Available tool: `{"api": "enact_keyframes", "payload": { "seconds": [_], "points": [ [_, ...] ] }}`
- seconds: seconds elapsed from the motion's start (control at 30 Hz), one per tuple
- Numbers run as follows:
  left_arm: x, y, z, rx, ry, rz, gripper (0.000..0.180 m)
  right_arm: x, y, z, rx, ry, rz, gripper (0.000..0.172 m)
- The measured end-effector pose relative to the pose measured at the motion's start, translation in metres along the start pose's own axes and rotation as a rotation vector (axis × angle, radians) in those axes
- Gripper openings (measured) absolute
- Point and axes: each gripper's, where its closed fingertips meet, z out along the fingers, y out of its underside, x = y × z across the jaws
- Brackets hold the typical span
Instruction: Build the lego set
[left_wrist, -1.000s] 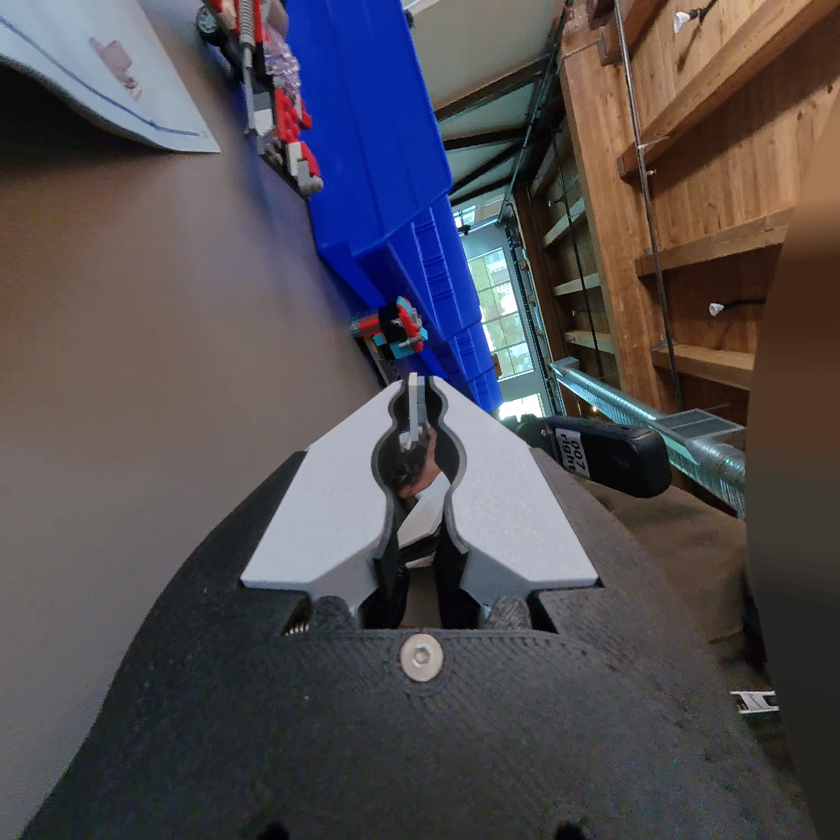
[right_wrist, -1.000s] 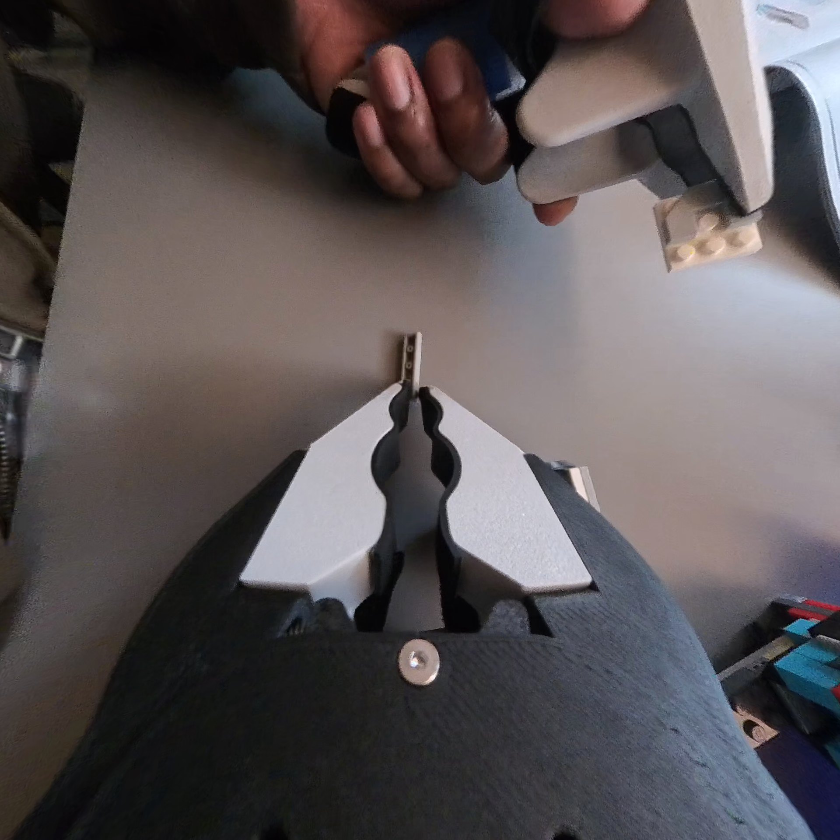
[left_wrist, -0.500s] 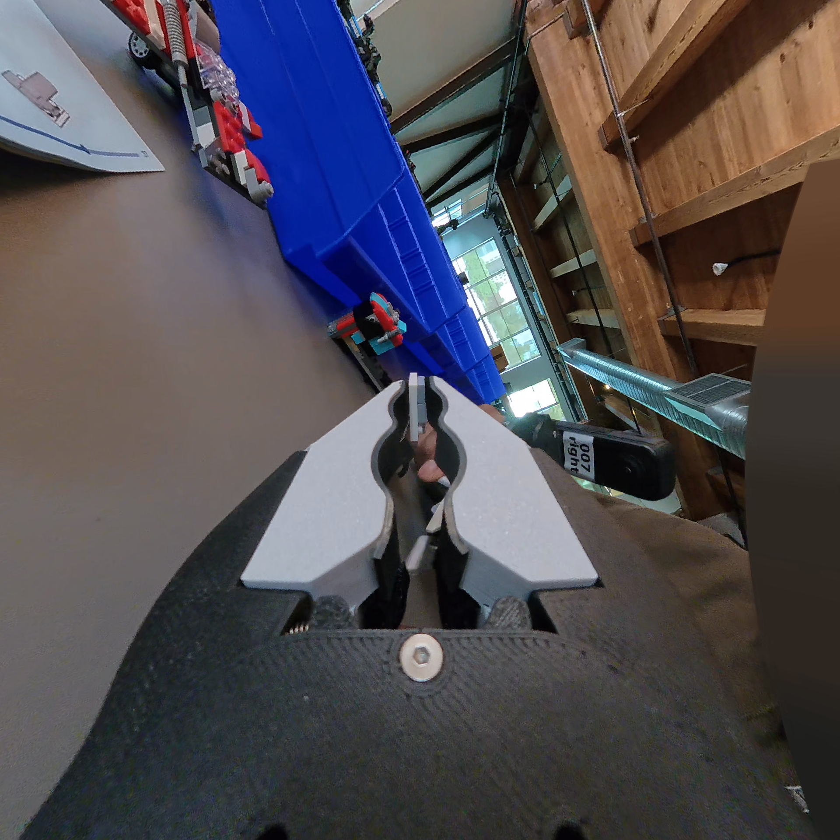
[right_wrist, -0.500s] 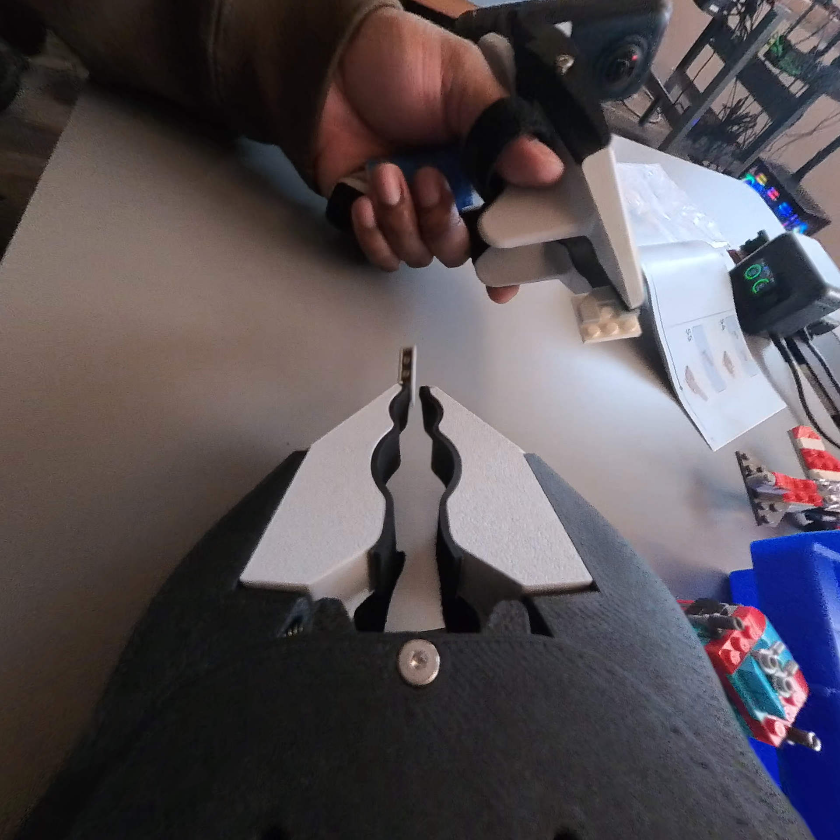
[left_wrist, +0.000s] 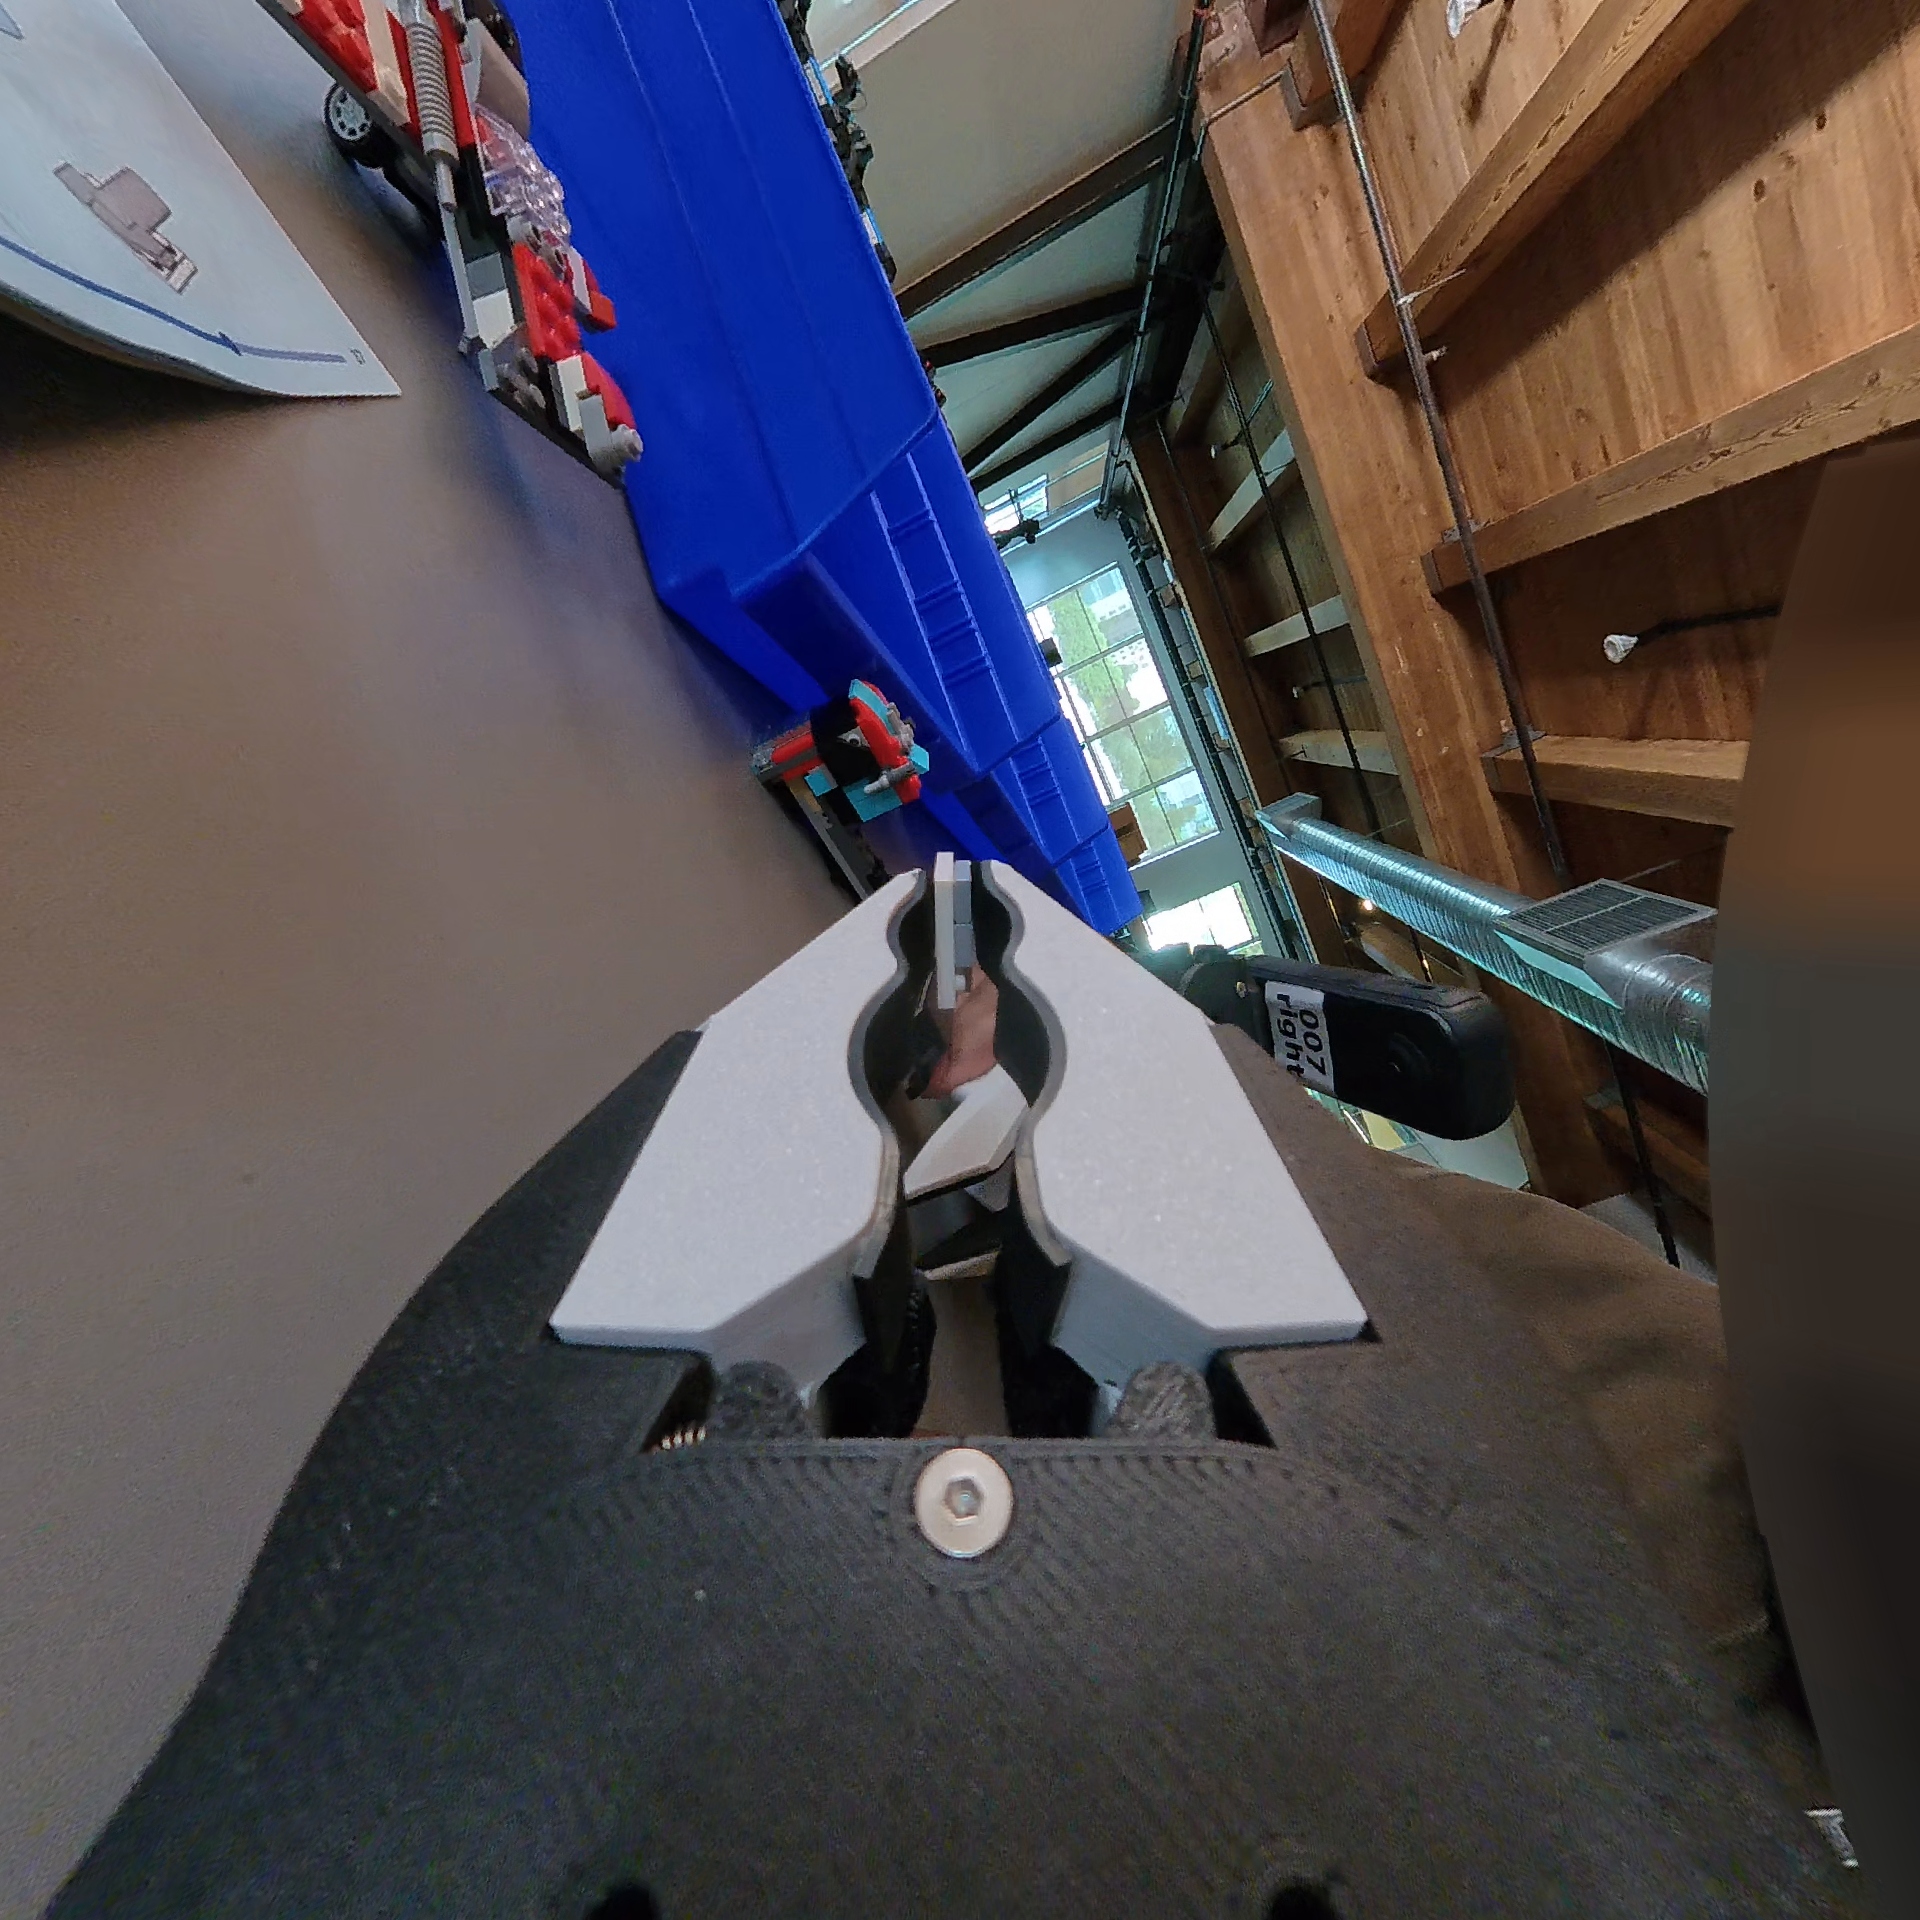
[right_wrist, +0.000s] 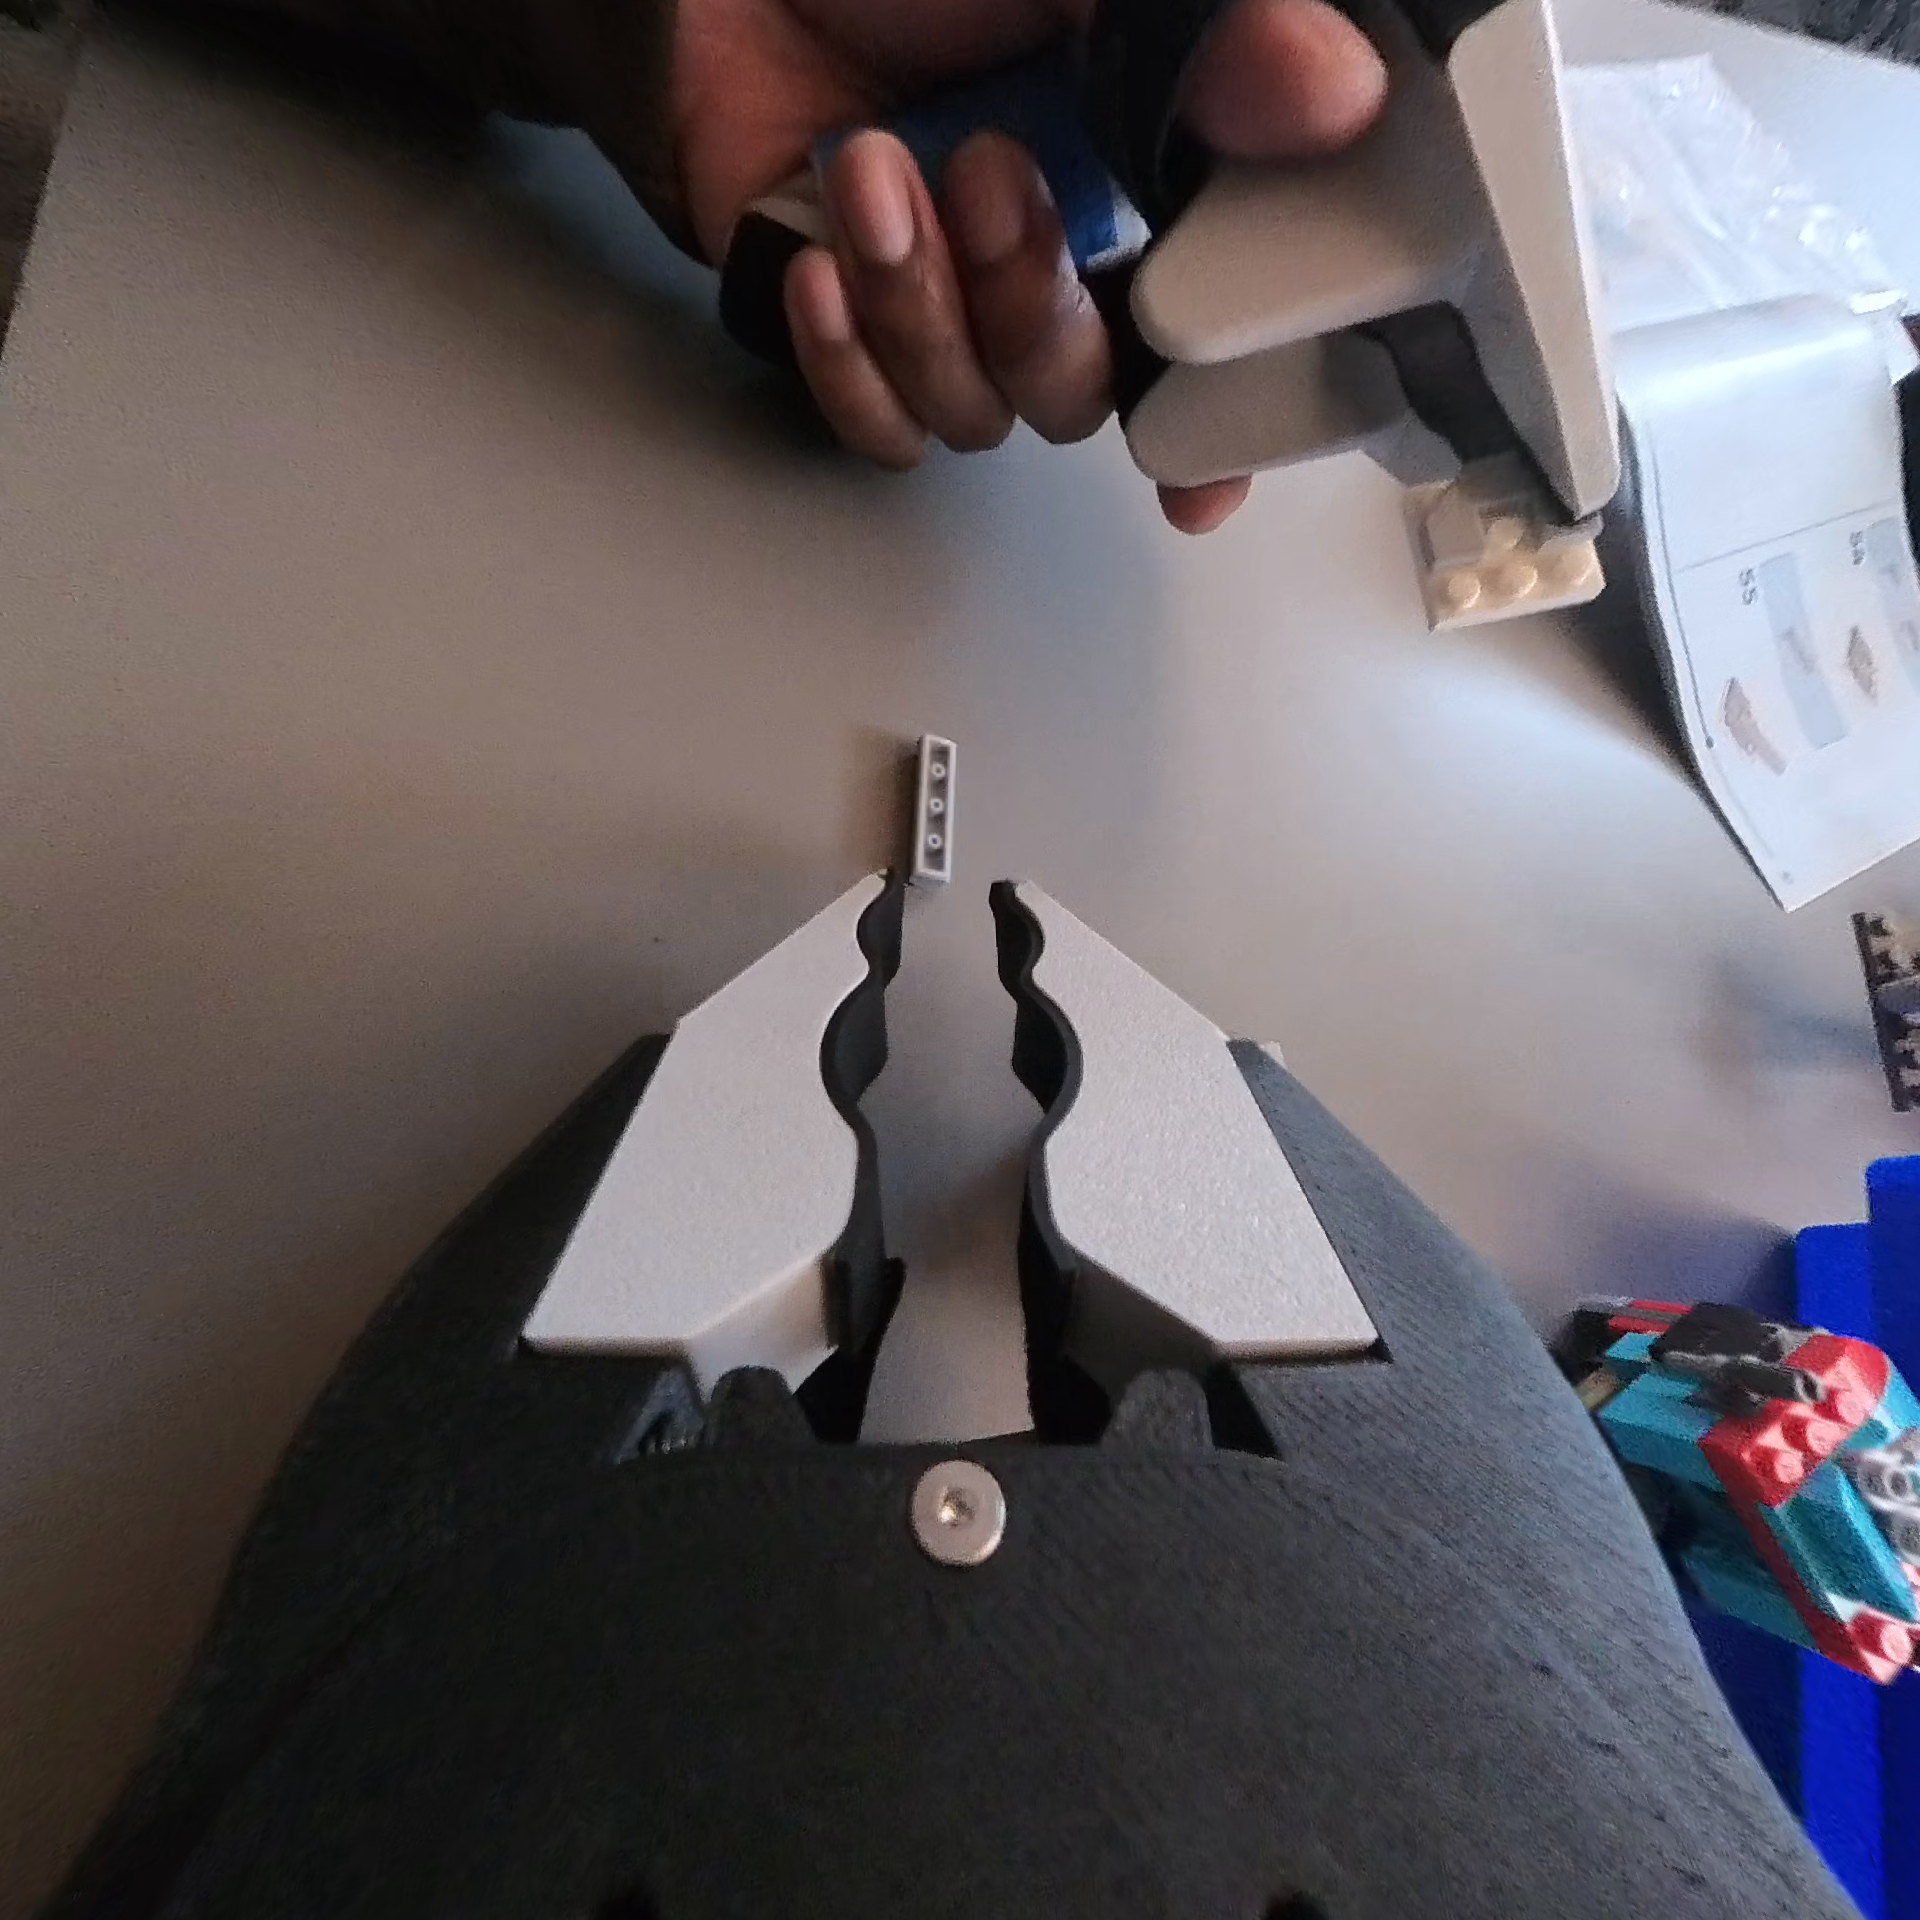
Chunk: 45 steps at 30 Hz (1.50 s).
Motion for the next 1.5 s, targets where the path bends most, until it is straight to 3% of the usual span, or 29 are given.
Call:
{"api": "enact_keyframes", "payload": {
  "seconds": [0.33, 0.43, 0.77, 0.93, 1.33, 1.5],
  "points": [
    [-0.001, 0.002, 0.002, -0.011, -0.017, 0.018, 0.007, -0.005, 0.003, 0.011, -0.07, -0.02, 0.074, 0.02],
    [-0.001, 0.003, 0.003, -0.012, -0.021, 0.022, 0.007, -0.004, 0.002, 0.013, -0.074, -0.005, 0.08, 0.013],
    [-0.001, 0.002, 0.002, -0.008, -0.024, 0.023, 0.007, 0.014, -0.034, -0.019, 0.148, 0.034, 0.09, 0.01],
    [-0.001, 0.002, 0.002, -0.007, -0.025, 0.023, 0.007, 0.021, -0.037, -0.029, 0.174, 0.056, 0.098, 0.011],
    [-0.002, 0.002, 0.001, 0.008, -0.035, 0.016, 0.007, 0.017, -0.007, -0.012, -0.024, 0.046, 0.265, 0.016],
    [-0.003, 0.006, 0.001, 0.015, -0.048, -0.012, 0.007, 0.015, 0.005, 0.0, -0.109, 0.097, 0.342, 0.026]
  ]
}}
